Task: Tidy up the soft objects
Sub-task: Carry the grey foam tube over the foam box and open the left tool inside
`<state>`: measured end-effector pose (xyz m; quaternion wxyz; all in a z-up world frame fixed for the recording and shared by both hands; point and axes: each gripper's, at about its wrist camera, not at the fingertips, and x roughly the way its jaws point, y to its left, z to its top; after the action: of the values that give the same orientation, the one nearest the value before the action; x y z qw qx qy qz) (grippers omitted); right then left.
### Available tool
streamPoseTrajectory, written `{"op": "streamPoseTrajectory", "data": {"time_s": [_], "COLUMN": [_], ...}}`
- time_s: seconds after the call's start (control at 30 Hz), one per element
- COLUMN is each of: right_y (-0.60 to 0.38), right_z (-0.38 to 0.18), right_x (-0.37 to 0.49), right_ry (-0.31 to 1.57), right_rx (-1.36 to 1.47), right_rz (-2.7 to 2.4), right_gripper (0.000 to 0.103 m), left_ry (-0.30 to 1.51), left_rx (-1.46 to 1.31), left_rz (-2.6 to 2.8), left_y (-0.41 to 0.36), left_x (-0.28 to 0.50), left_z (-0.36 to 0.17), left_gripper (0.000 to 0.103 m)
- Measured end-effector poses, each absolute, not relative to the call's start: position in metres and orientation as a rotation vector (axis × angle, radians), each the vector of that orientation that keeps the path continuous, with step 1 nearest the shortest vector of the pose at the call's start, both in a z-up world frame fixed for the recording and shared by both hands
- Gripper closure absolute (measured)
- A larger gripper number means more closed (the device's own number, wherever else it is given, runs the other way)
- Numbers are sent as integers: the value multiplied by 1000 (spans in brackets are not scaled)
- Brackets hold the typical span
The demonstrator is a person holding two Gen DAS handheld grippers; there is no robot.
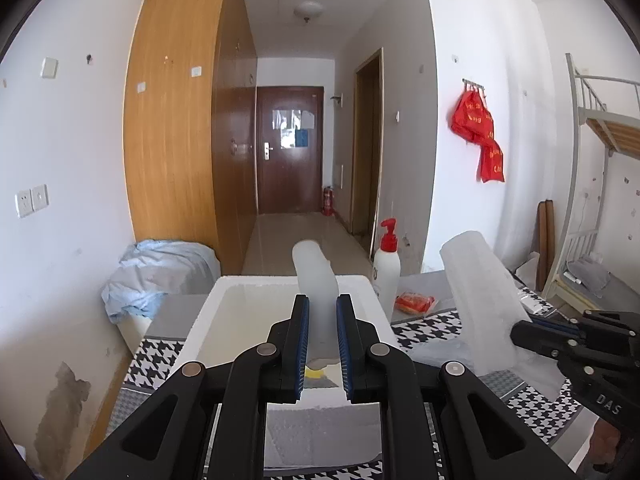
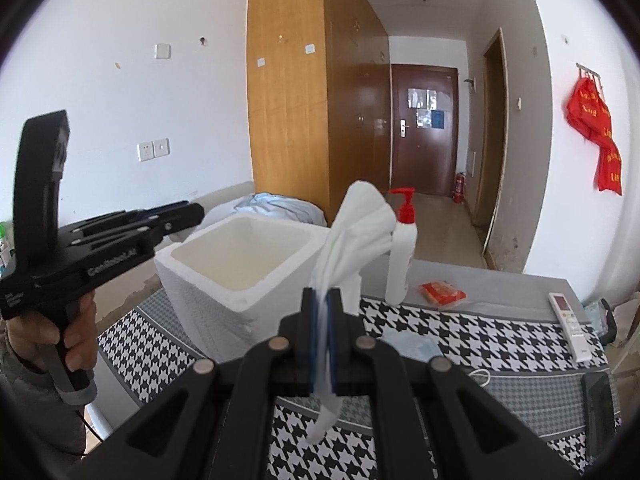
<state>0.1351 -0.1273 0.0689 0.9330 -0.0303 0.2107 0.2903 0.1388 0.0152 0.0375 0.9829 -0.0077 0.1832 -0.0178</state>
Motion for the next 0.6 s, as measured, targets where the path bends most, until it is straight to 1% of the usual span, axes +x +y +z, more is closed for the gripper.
{"op": "streamPoseTrajectory", "data": {"time_s": [0.5,0.6], "right_y": [-113,-110], "right_z": [68,68], "right_x": [142,142], "right_ry": [447,453], "right_rx": [-80,-82], "right_rz": [576,570], "right_gripper": [96,96], "left_ry": [457,474], "left_rx": [-37,-40], "left_rz": [4,2], "left_y": [35,38], "left_x": [167,169], "left_z": [20,18], "left_gripper": [88,84]}}
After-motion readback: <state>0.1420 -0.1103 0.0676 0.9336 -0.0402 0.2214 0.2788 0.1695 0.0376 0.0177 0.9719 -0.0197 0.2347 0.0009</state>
